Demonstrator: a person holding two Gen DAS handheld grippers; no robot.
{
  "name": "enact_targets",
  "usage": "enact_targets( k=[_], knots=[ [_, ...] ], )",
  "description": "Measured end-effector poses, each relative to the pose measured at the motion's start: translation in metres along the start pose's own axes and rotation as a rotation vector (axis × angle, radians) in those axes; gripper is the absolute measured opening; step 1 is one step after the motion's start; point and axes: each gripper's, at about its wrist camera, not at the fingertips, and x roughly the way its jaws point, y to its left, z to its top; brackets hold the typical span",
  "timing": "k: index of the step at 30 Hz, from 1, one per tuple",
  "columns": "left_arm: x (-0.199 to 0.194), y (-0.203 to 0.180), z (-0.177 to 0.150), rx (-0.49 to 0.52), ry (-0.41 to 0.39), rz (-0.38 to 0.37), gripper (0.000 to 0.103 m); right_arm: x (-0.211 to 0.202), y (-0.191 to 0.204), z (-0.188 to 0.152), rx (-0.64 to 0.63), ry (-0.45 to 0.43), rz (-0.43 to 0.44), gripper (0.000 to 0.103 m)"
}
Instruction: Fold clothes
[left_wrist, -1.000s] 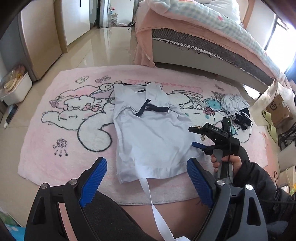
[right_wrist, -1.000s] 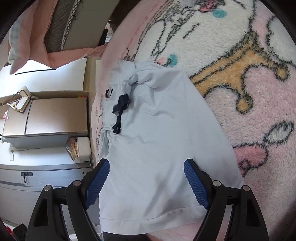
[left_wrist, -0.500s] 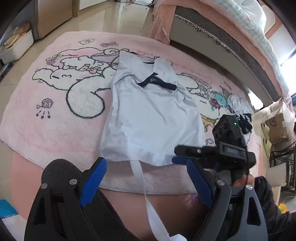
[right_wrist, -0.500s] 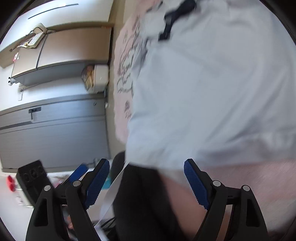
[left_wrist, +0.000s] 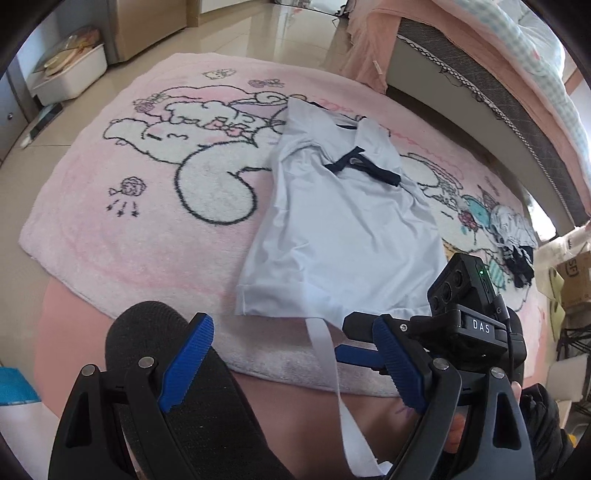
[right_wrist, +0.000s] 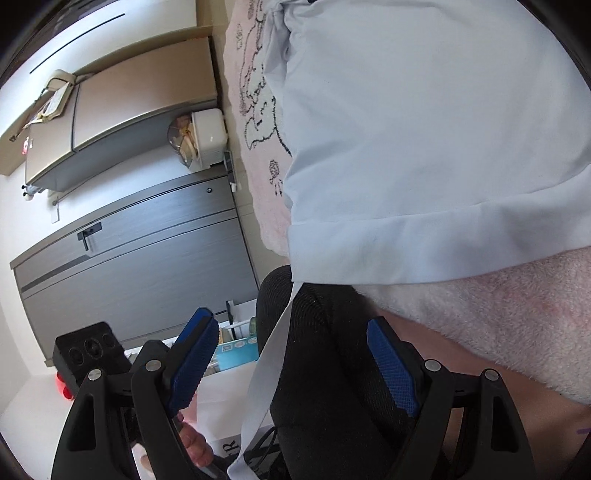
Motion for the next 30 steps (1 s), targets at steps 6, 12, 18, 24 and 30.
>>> enact_targets(
  k=[6,12,18,24,30],
  knots=[
    [0.005,-0.004,-0.003,0.008,0.019,0.0,0.089,0.02,0.007,0.003,-0.007,-0.012,-0.003,0.051],
    [0.003,-0.005,-0.006,0.026,0.025,0.013,0.089,0.033,-0.001,0.006,0.027,-0.03,-0.04,0.006],
    [-0.001,-0.005,-0.008,0.052,0.036,0.053,0.089,0.026,0.004,0.02,0.012,-0.096,-0.049,0.002],
    [-0.006,-0.01,-0.01,0.082,0.043,0.053,0.089,0.016,0.01,0.048,0.028,-0.195,-0.098,0.001],
    [-0.012,-0.011,-0.011,0.098,0.047,0.073,0.089,0.014,0.022,0.072,0.026,-0.244,-0.138,0.001]
  ],
)
